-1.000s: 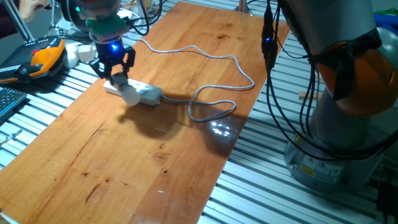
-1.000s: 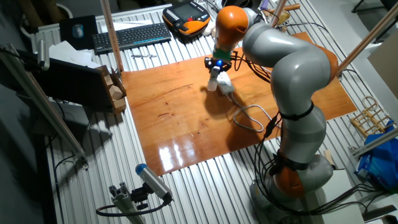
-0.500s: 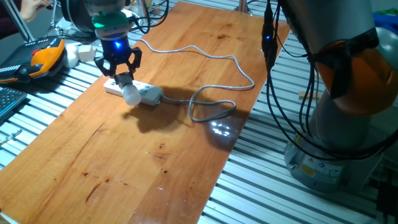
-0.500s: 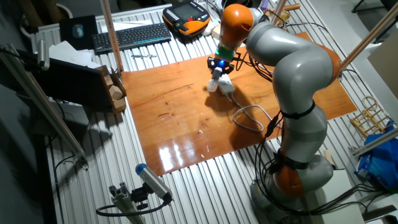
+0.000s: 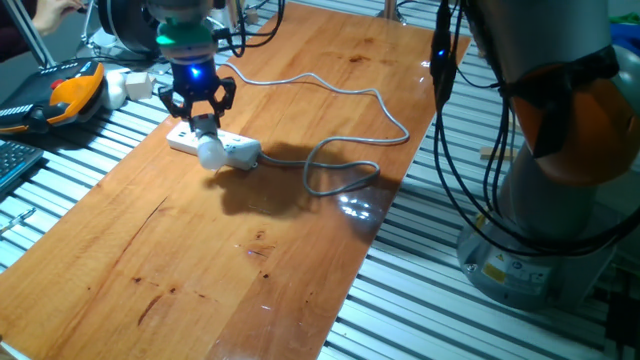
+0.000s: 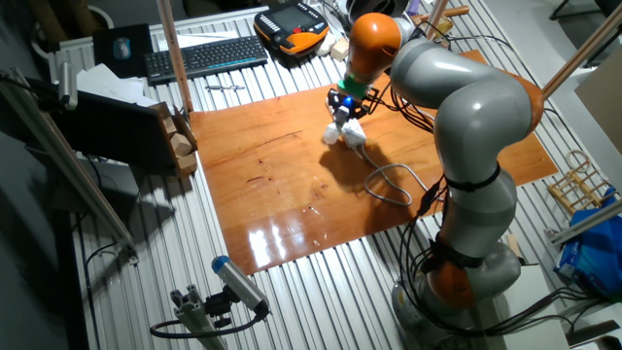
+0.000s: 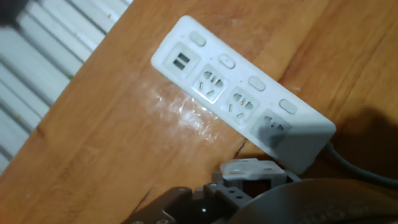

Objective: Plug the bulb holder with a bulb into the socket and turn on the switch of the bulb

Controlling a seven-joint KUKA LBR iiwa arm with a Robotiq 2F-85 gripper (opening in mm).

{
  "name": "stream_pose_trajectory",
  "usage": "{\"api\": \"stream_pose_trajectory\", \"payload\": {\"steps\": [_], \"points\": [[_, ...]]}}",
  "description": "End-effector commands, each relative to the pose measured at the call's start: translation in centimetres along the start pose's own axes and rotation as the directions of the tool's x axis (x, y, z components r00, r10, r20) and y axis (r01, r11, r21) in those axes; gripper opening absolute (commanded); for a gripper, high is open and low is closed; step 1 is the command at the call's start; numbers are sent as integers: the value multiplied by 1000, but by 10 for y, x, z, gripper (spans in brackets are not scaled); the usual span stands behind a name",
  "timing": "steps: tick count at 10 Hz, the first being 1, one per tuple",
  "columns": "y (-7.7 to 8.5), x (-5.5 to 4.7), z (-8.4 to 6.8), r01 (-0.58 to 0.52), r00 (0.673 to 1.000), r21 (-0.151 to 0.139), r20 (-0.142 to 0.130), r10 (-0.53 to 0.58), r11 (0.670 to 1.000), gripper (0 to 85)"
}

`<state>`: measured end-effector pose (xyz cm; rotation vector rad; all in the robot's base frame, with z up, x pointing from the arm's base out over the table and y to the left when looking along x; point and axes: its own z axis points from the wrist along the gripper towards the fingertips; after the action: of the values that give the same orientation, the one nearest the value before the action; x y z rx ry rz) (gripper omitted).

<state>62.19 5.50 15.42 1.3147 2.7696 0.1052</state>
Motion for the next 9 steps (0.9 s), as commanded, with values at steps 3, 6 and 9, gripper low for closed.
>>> {"api": "stream_pose_trajectory", "payload": {"steps": [3,6,9], "points": [[0,0,0,-239,971,7,27,238,971,0],[0,0,1,-227,974,-20,-18,227,974,0],[0,0,1,-286,958,-27,-23,285,958,0]]}}
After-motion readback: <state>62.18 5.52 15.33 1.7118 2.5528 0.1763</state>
